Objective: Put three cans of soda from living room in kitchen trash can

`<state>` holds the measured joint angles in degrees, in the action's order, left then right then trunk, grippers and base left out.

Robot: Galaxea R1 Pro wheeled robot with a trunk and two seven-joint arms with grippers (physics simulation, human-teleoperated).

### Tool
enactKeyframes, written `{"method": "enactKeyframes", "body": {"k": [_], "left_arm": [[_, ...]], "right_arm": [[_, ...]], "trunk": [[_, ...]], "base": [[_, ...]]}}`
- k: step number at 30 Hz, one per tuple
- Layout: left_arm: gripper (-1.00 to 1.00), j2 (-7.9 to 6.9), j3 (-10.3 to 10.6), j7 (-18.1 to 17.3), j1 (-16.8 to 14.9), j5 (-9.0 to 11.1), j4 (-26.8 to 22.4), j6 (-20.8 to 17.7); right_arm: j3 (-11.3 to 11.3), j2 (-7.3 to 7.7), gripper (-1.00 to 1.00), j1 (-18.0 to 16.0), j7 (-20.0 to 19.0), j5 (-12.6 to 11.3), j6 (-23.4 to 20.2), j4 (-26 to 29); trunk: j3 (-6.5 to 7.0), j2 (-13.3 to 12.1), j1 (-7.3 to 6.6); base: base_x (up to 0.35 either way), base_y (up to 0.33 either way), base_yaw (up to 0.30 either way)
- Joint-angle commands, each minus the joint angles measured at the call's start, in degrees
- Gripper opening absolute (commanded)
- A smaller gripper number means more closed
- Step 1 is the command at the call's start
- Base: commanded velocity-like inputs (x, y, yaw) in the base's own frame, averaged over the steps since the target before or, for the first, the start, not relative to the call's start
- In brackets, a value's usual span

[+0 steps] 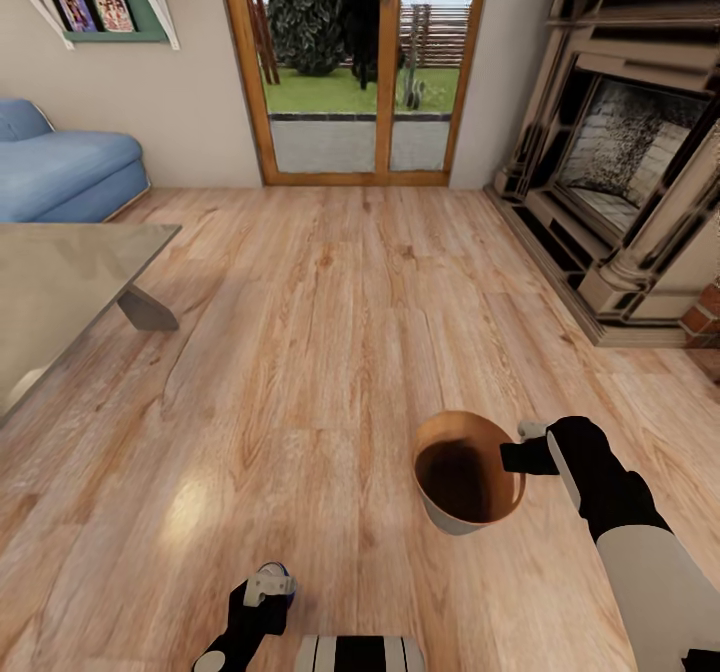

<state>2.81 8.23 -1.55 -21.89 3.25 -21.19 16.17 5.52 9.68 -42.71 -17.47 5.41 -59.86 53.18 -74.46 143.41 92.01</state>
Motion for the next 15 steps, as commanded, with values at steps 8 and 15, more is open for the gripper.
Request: {"method": "enactKeyframes", "body": {"k": [8,15], "left_arm": [[-1.0,0.0,0.03,0.05,0.0,-0.08,0.01,0.0],[-1.0,-0.27,-0.14,-0.15,-1.69,0.06,-0.04,-0.41]], "right_arm": [[0.02,-0.01,-1.0,0.0,-0.37,-1.15,-0.14,-0.01],[-0.11,-0.12,-1.0,0.0,-0.41,-1.3,-0.14,-0.04]], "trunk": [[1.78,-0.11,-0.21],[3.25,-0.97,-0.77]], "base": [[0.0,0.0,0.0],[0.0,0.0,0.0]]}}
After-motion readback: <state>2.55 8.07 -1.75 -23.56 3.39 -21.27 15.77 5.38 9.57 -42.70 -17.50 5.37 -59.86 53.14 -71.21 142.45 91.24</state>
